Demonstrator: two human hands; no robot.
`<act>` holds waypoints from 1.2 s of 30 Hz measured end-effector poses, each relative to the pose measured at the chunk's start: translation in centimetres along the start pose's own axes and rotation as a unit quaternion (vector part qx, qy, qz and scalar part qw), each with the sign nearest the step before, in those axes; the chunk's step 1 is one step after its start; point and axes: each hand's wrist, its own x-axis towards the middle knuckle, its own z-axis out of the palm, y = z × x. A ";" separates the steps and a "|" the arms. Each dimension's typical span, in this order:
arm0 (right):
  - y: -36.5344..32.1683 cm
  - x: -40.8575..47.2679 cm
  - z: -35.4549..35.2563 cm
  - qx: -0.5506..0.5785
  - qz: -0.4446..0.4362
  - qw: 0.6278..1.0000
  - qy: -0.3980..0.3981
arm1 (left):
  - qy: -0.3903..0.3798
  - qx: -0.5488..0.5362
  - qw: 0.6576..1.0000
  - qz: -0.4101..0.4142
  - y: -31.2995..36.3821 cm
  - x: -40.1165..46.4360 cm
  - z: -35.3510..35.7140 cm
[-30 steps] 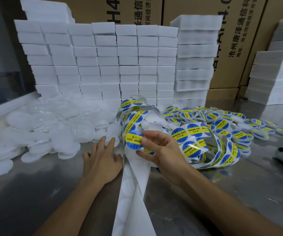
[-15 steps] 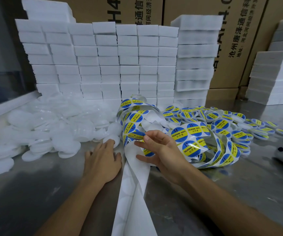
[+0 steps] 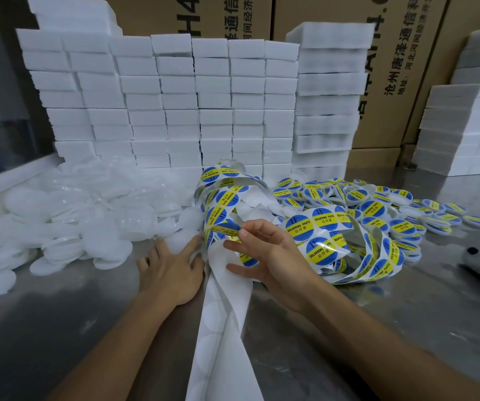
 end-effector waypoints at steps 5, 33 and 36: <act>0.0 -0.1 0.1 -0.008 0.007 1.000 -0.004 | 0.021 -0.014 1.000 -0.005 0.0 -0.1 0.0; 0.3 -0.3 -0.1 -0.012 -0.009 1.000 0.007 | 0.338 -0.342 0.816 0.322 3.4 -4.1 -3.9; 0.1 -0.2 -0.1 0.008 -0.021 0.999 0.030 | 0.230 -0.493 0.802 0.246 3.8 -4.6 -4.1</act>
